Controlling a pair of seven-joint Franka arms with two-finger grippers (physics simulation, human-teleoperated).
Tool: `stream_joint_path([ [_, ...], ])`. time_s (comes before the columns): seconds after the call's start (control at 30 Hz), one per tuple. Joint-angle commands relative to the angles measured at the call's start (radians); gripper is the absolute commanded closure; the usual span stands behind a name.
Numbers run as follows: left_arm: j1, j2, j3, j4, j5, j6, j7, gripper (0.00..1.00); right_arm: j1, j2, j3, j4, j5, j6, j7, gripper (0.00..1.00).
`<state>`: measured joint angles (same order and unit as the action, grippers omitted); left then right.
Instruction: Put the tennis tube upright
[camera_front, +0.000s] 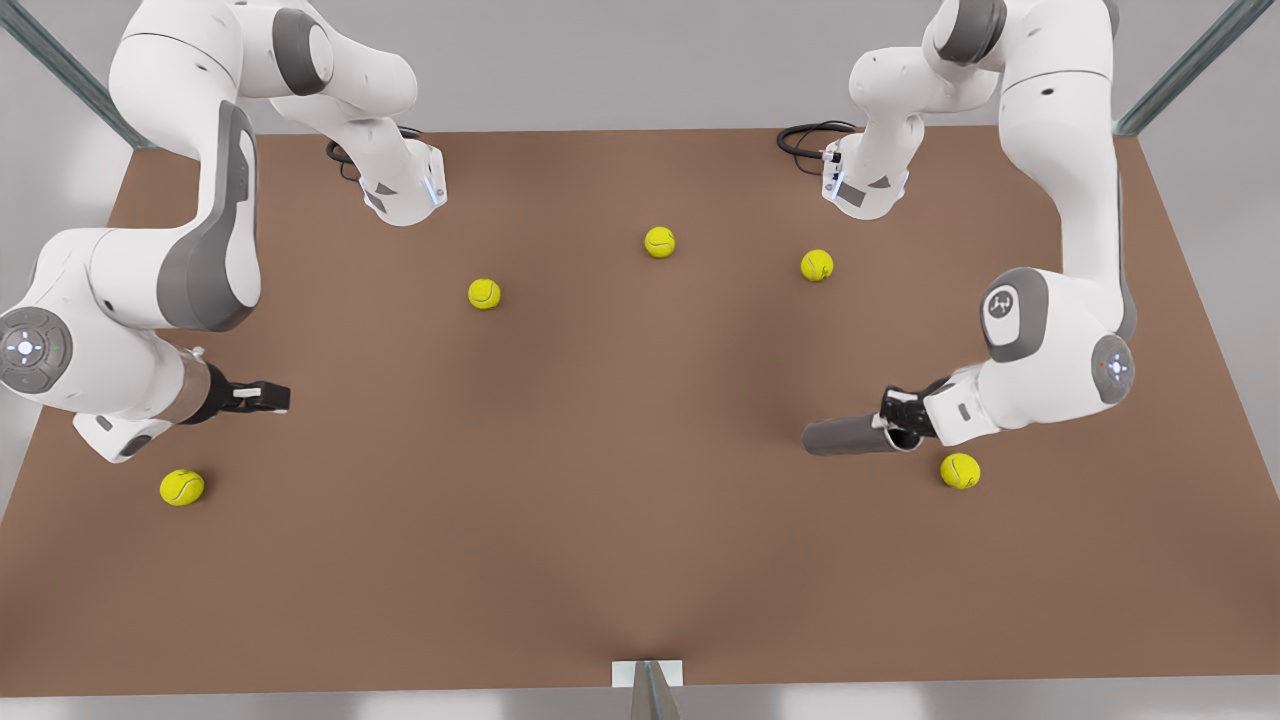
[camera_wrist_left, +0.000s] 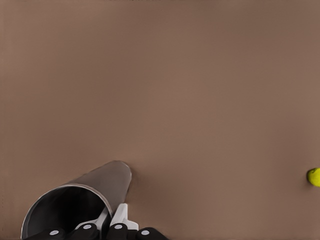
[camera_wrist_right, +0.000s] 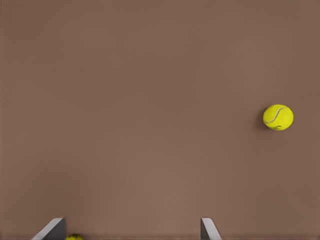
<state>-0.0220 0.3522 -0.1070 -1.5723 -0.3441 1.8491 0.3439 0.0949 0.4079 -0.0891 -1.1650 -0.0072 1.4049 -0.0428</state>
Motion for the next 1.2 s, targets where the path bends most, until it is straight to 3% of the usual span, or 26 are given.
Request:
stream_joint_path([
  [0.0,-0.001,-0.001,0.000,0.008,0.100,0.021,-0.060,0.79,0.005,-0.001,0.000,0.001,-0.001,-0.009,0.000,0.00],
  [0.23,-0.004,0.017,0.000,0.006,0.238,0.142,-0.111,0.79,-0.001,-0.001,0.000,0.001,0.001,-0.009,0.000,0.00],
  [0.53,-0.012,0.047,0.000,-0.005,0.300,0.144,-0.160,0.79,-0.003,-0.001,0.000,0.001,0.001,-0.009,0.000,0.00],
  [0.57,-0.012,0.047,0.000,-0.006,0.307,0.140,-0.160,0.43,0.000,-0.001,0.000,0.001,0.001,-0.009,0.000,0.00],
  [0.6,-0.026,0.045,-0.002,-0.006,0.346,0.140,-0.161,0.00,-0.003,-0.001,0.000,0.001,0.001,-0.009,0.000,0.00],
  [1.17,-0.030,0.042,0.000,-0.005,0.347,0.113,-0.163,0.00,-0.003,-0.001,0.000,0.001,-0.001,-0.009,0.001,0.00],
])
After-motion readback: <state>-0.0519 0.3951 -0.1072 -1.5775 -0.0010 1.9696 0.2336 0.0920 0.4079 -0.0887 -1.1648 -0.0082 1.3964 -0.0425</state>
